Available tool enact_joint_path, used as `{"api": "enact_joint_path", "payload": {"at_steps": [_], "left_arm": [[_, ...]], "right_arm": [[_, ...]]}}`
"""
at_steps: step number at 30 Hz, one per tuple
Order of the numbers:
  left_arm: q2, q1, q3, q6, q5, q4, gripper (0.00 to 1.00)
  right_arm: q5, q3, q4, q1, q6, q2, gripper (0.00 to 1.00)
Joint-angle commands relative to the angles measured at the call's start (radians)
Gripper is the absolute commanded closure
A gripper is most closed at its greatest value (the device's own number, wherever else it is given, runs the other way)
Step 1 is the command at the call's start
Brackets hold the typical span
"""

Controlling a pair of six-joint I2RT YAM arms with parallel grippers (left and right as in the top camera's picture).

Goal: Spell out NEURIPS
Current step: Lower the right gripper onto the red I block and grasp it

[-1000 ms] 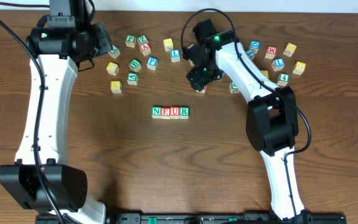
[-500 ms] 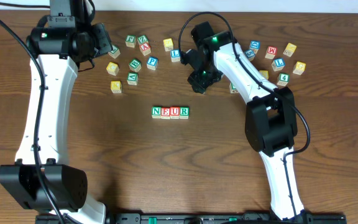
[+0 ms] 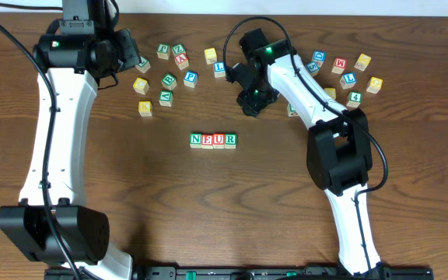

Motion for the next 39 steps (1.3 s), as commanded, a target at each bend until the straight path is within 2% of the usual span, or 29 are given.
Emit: {"api": "enact_joint_path", "payload": {"at_steps": [1,6,15,23,27,31,35,39], "left_arm": [[0.013,0.002,-0.003,-0.001,-0.01,-0.003,0.85],[0.013,0.002,-0.003,-0.001,-0.01,-0.003,0.85],[0.017,0.002,-0.003,-0.001,-0.01,-0.003,0.85],[0.026,0.002,-0.003,-0.001,-0.01,-0.005,0.85],[0.034,0.002,-0.003,-0.001,-0.01,-0.007,0.85],[0.039,0.002,-0.004,-0.001,-0.01,-0.01,0.85],[0.042,0.002,-0.004,-0.001,-0.01,-0.01,0.85],[0.042,0.002,-0.004,-0.001,-0.01,-0.01,0.85]], "right_arm": [[0.012,-0.007,0.002,0.01,0.02,0.012,0.5],[0.051,-0.007,0.003,0.01,0.142,0.012,0.57],[0.055,-0.007,0.006,0.01,0.261,0.012,0.64],[0.072,-0.007,-0.033,0.01,0.558,0.012,0.64],[0.072,-0.007,-0.015,0.01,0.626,0.012,0.6],[0.072,-0.007,0.039,0.01,0.589,0.012,0.5],[0.072,-0.007,0.077,0.01,0.47,0.012,0.47],[0.072,-0.008,0.093,0.011,0.41,0.013,0.48]]}}
